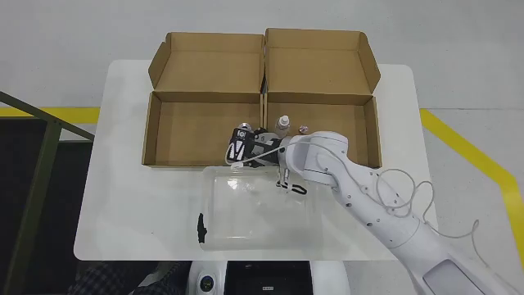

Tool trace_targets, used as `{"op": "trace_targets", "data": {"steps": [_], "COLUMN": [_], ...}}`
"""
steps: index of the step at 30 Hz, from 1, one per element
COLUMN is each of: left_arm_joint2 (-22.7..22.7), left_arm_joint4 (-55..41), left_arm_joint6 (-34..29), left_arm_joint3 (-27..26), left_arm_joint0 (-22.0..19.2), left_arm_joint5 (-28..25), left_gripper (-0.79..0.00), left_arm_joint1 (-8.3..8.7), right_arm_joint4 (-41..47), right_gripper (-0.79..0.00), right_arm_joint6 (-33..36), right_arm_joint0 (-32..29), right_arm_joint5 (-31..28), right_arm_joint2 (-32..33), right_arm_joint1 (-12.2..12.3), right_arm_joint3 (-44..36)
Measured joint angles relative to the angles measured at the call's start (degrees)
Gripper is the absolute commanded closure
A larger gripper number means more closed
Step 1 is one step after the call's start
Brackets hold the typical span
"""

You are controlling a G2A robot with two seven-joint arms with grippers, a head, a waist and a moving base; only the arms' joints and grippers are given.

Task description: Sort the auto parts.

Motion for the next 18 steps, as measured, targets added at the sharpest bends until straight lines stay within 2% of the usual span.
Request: {"op": "trace_targets", "data": {"steps": [3,11,18], "left_arm_joint2": [0.0,0.0,0.0], "left_arm_joint4": [0.0,0.0,0.0], "left_arm_joint6": [0.0,0.0,0.0], "left_arm_joint3": [0.0,0.0,0.0], "left_arm_joint0": [0.0,0.0,0.0], "left_arm_joint5": [0.0,0.0,0.0], "left_gripper": [-0.785,-0.785,-0.785], "left_arm_joint1": [0.0,0.0,0.0], "right_arm_joint4": [-0.14,-0.51,-0.91], "right_gripper": [-0.018,-0.172,-0.197], "right_arm_joint6": [0.17,0.31,0.38], "right_arm_joint0": [0.3,0.54,0.49], "right_arm_joint5": [0.01,-0.04,-0.21], "right_arm_joint2": [-0.38,-0.51,-0.46], "right_arm_joint1": [-0.28,-0.71,-1.0], "right_arm_joint3": [0.86,2.16,2.84]}}
